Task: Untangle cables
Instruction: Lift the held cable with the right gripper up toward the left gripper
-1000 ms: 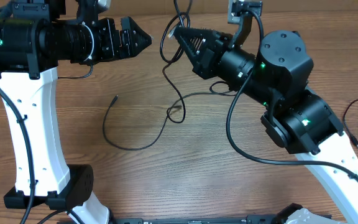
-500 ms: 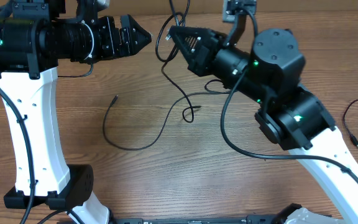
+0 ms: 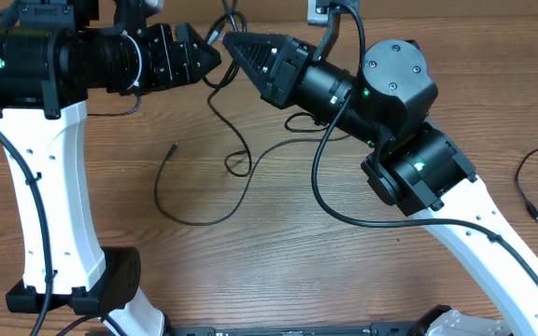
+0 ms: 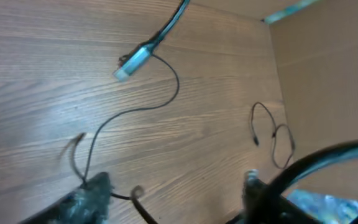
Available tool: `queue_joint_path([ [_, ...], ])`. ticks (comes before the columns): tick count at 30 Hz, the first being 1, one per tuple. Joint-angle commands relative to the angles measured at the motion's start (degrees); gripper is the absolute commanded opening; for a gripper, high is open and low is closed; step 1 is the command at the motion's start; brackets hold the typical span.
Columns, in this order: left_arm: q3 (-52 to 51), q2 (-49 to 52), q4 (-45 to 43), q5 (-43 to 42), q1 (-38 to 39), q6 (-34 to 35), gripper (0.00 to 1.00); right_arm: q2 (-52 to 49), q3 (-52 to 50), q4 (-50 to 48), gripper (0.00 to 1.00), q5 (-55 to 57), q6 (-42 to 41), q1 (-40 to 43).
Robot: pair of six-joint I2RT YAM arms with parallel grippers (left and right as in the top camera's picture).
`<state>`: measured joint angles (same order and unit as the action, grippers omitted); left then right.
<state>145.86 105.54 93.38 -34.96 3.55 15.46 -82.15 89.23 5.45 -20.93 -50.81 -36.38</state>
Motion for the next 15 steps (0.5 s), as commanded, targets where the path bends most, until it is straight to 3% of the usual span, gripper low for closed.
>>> queue_joint_path([
  [1,0.5,0.7,-0.2,1.0,1.2,0.0,0.13,0.7,0.9,-2.4,0.04,-4.7,-3.1,0.0],
  [2,0.5,1.1,-0.2,1.0,1.5,0.0,0.04,0.7,0.9,-2.9,0.04,-5.2,-3.2,0.0],
  [13,0.5,7.2,2.6,3.9,3.6,0.0,0.04,0.7,0.9,-4.2,0.04,-6.4,-3.2,0.0],
  [15,0.5,7.9,3.4,6.1,3.6,0.0,0.05,0.8,0.9,-4.4,0.12,-6.4,-3.2,0.0],
])
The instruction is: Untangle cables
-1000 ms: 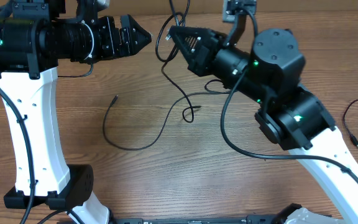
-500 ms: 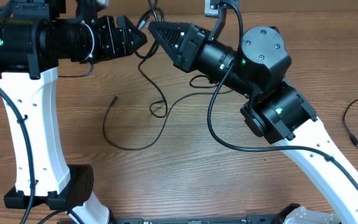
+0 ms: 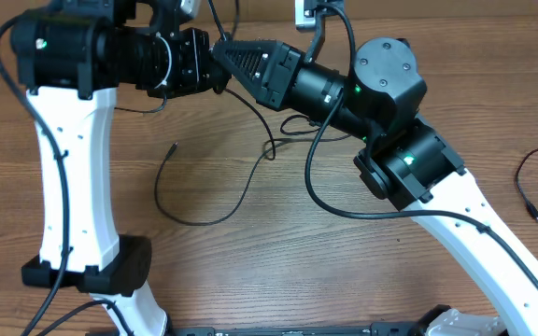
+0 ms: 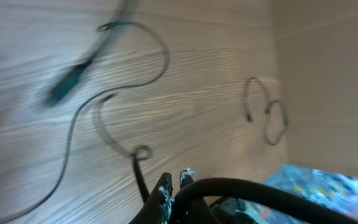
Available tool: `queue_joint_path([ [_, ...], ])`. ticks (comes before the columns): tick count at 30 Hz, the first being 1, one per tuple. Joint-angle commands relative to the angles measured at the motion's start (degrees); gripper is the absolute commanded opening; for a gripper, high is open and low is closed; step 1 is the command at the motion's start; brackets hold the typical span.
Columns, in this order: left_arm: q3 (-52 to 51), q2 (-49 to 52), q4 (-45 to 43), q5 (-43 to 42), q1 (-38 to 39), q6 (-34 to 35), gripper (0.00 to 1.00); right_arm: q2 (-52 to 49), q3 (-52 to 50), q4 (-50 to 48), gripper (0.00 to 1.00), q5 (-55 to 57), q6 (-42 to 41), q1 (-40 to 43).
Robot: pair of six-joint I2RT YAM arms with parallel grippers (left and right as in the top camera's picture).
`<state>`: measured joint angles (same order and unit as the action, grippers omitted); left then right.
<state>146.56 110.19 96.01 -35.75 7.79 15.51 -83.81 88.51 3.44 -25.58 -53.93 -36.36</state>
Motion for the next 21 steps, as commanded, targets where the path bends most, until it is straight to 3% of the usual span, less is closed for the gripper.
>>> queue_joint_path([
  [1,-0.2,3.4,0.8,7.9,-0.6,-0.1,0.04,2.5,1.6,-2.7,0.13,-1.8,-0.1,-0.1],
  [4,-0.2,3.6,0.8,9.2,-0.6,0.0,0.04,2.7,1.6,-4.6,0.26,-2.8,-0.1,0.0],
  [10,-0.2,3.6,0.8,9.2,-0.6,0.0,0.04,3.3,1.6,-6.8,0.26,-3.3,-0.1,0.0],
  [15,-0.2,3.6,0.8,9.2,-0.6,0.0,0.04,3.3,1.6,-2.5,0.27,-4.1,0.9,0.1],
  [16,-0.2,3.6,0.8,9.2,-0.6,0.0,0.04,3.3,1.6,-1.3,0.30,-4.0,1.9,0.1],
  [17,-0.2,3.6,0.8,9.1,-0.6,-0.1,0.04,3.3,1.6,0.0,0.42,-3.5,2.5,0.2],
  [18,-0.2,3.6,0.8,9.1,-0.6,-0.1,0.04,3.3,1.6,1.2,0.48,-3.3,3.7,0.5],
  [21,-0.2,3.4,0.8,8.2,-0.7,-0.3,0.04,3.3,1.6,6.1,0.54,-3.0,5.7,2.3],
])
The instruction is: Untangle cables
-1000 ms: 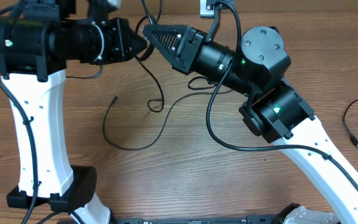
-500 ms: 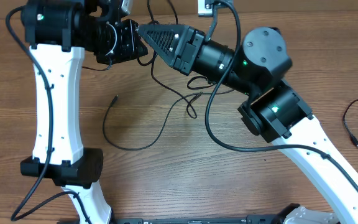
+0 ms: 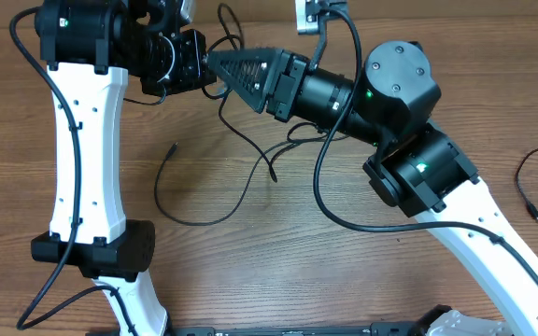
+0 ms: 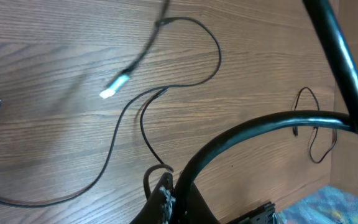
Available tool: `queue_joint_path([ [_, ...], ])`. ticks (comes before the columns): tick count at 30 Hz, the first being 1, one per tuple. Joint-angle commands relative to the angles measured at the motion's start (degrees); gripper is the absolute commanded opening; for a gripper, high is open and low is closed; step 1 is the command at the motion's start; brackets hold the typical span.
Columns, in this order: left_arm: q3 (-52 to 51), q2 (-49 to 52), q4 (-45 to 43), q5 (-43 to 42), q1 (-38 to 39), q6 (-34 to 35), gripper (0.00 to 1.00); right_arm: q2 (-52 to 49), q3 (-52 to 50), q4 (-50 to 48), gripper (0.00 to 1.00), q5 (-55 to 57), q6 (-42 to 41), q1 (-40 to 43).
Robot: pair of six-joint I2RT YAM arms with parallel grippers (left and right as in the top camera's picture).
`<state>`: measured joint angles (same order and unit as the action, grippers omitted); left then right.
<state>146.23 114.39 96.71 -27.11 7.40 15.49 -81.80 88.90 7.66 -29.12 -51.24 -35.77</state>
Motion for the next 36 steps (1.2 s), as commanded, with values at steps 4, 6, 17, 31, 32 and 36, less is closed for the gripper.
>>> queue_joint_path([
  [4,0.1,-1.3,0.1,-4.2,-0.4,-1.4,0.04,1.3,1.2,8.9,0.61,0.2,3.1,5.4],
  [6,0.1,-1.4,0.1,-6.4,-0.5,-1.4,0.04,1.3,1.2,10.6,0.62,-0.1,3.6,6.6],
  [17,0.2,-3.1,-0.8,-30.0,-0.6,-6.8,0.04,1.0,1.2,10.3,0.71,-0.1,5.4,7.1],
  [31,0.2,-3.4,-6.4,-36.9,-0.6,-8.0,0.04,1.0,1.2,-4.2,0.73,-3.1,-3.0,5.5],
  [32,0.2,-3.4,-6.6,-36.8,-0.6,-8.0,0.04,1.0,1.2,-5.1,0.73,-3.2,-3.1,5.1],
  [36,0.2,-3.4,-7.1,-34.0,-0.7,-7.9,0.04,1.0,1.2,-9.7,0.73,-3.2,-6.8,4.4],
])
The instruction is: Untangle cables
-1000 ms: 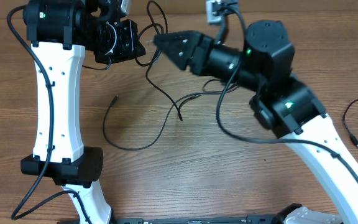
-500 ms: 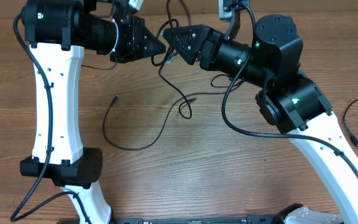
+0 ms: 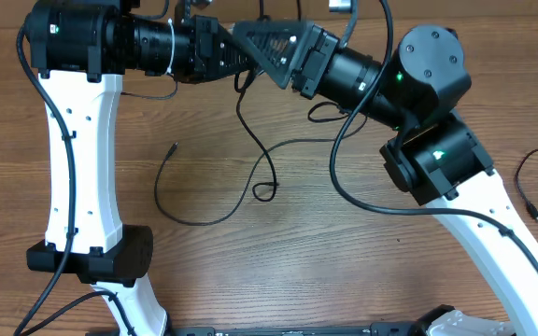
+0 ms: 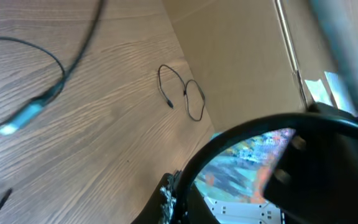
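A thin black cable (image 3: 253, 131) hangs from where my two grippers meet at the table's far side and ends in a small loop (image 3: 267, 189) on the wood. My left gripper (image 3: 235, 62) is shut on it; its fingers (image 4: 168, 198) press together at the bottom of the left wrist view. Its pale connector (image 4: 17, 121) dangles blurred there. My right gripper (image 3: 241, 34) tapers to a point against the left one and looks shut on the same cable. A second strand (image 3: 190, 221) curves over the table to a plug (image 3: 174, 147).
A separate small cable (image 3: 529, 185) lies at the far right, also seen as the coiled cable (image 4: 182, 94) near a cardboard wall (image 4: 241, 56). The right arm's thick black lead (image 3: 330, 182) arcs over the table's middle and crosses the left wrist view.
Both grippers have shifted to the right, still tip to tip. The hanging cable and its lower loop moved right and a little nearer. The left wrist camera now faces the cardboard wall.
At first my left gripper was open, facing the right gripper across a gap, with the cable lying kinked on the wood. Half a second later it was shut beside the right one. The cable then hung from the pair, and it hangs further right now.
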Available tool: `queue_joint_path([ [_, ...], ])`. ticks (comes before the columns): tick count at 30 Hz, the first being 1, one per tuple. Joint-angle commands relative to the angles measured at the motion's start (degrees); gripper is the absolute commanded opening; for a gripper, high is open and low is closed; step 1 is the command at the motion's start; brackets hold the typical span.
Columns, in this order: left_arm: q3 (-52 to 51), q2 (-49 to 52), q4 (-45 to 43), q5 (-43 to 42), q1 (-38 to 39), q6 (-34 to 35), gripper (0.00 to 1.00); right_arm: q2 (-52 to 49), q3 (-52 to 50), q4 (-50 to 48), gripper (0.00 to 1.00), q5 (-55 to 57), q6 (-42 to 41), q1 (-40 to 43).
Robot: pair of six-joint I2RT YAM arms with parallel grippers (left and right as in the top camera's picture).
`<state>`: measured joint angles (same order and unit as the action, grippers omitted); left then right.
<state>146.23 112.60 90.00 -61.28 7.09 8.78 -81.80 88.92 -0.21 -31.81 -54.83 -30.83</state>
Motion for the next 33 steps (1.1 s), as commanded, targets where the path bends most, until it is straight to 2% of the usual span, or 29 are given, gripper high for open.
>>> queue_joint_path([
  [1,0.2,-1.6,-0.4,1.2,-0.4,-0.9,0.04,1.0,1.2,-2.9,0.73,-0.5,-4.0,-0.6],
  [9,0.2,-1.6,-0.2,1.9,-0.3,-0.9,0.04,1.0,1.2,-12.8,0.72,-0.5,-8.7,-1.0],
  [13,0.2,-1.6,0.8,6.3,-0.3,-0.9,0.04,1.0,1.2,-17.7,0.72,-0.5,-9.7,-1.0],
  [19,0.2,-1.6,2.5,9.3,-0.3,-0.9,0.04,1.0,1.2,-18.6,0.72,-1.2,-9.7,-0.9],
  [24,0.2,-1.6,2.0,9.3,-0.5,-1.0,0.05,1.0,1.2,-12.7,0.72,-2.9,-7.6,-0.9],
  [29,0.2,-1.6,-1.3,8.7,-3.3,0.9,0.04,1.0,1.2,-1.4,0.72,-6.7,-4.4,1.1],
  [33,0.2,-1.6,-3.1,2.9,-7.8,2.2,0.04,1.0,1.2,4.7,0.72,-8.0,-1.0,2.5],
])
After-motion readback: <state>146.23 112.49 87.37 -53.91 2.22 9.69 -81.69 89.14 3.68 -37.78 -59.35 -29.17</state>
